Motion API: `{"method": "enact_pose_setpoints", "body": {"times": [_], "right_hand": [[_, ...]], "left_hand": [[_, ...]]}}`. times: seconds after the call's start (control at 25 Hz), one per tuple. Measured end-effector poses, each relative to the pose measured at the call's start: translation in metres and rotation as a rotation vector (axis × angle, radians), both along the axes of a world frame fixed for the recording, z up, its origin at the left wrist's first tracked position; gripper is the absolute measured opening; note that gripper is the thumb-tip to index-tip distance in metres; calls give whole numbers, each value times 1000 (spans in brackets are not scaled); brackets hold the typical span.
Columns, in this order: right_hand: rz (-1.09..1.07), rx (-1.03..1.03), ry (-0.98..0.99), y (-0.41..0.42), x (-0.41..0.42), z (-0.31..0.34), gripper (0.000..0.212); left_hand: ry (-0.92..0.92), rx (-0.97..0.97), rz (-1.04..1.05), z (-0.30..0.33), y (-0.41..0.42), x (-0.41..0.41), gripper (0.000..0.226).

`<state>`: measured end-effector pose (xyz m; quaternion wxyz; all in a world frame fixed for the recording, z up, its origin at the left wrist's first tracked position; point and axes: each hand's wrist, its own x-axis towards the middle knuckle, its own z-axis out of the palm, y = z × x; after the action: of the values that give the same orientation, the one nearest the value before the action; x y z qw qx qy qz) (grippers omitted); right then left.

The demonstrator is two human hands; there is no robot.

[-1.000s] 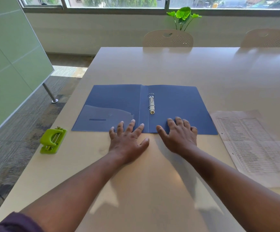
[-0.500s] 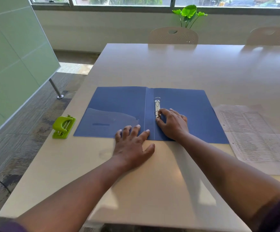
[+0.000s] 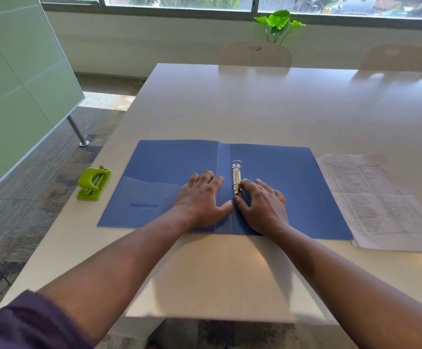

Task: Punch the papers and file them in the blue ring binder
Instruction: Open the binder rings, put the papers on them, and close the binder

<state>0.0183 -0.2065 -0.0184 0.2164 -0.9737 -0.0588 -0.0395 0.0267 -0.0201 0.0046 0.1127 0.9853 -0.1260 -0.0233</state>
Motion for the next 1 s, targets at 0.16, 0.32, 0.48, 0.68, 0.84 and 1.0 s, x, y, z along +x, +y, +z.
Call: {"method": "enact_pose_setpoints", "body": {"times": [0.16,0.32,0.48,0.68,0.84,1.0], "right_hand": [[16,3,-5,1,-34,0,38],[31,-18,-7,5,-62,-5,43],[20,-9,-12,4,-66,-2,42],[44,-56,-32,-1,-49,7,42],[42,-98,-16,-3,-33,9,60],[45,-119,-8,-2,-21,11,64]], "left_hand": [[-29,67,-85,-5,2,5,89],[2,56,-127,-14,4,1,94],[-19,49,-139,-17,5,-2,95],[-9,32,-139,-19,6,0,94],[-20,22,-139,-20,6,4,92],[-38,6,-134,-22,6,14,87]]}}
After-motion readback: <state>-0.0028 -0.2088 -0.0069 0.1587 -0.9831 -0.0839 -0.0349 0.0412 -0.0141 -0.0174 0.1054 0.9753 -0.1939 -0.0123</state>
